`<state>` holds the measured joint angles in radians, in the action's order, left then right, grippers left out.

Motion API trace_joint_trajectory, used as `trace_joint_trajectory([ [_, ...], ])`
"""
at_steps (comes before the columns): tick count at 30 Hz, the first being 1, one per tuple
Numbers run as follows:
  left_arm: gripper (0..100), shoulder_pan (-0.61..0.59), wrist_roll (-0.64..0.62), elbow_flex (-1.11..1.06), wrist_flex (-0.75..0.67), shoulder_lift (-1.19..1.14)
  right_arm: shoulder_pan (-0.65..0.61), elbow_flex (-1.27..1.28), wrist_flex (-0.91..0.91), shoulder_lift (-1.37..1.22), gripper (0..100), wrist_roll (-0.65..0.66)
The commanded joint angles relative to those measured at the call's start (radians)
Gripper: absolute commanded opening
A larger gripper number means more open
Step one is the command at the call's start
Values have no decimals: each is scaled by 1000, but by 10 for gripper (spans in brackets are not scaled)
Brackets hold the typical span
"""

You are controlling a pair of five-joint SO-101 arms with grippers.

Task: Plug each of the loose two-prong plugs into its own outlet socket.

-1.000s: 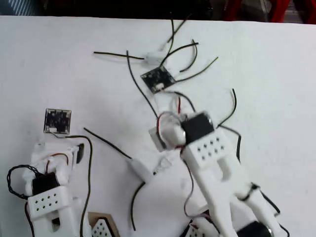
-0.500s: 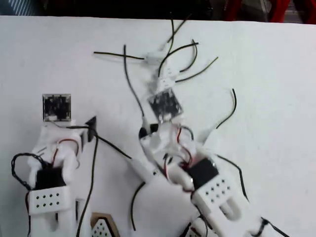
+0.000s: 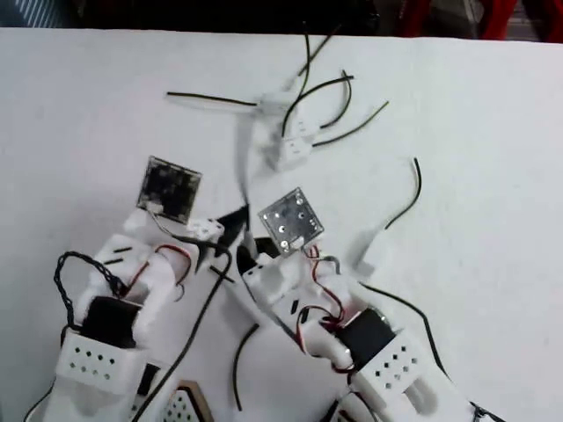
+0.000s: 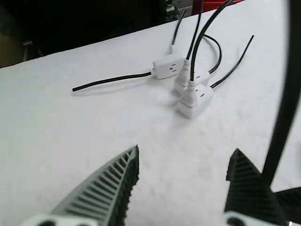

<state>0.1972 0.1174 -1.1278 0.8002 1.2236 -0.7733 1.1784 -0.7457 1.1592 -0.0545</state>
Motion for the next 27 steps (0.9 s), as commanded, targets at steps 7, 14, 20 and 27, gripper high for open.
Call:
trace_joint_trajectory([
  [7, 301, 143, -6, 187, 230, 19, -12, -11, 15, 30, 17, -2],
  [14, 303, -64, 11, 210, 301, 10, 166, -15, 30, 31, 17, -12],
  [20, 365, -105, 235, 216, 437, -10, 449, -9, 163, 22, 17, -137],
  [27, 370, -59, 631, 239, 474, -246, 584, 40, 272, 21, 17, -186],
])
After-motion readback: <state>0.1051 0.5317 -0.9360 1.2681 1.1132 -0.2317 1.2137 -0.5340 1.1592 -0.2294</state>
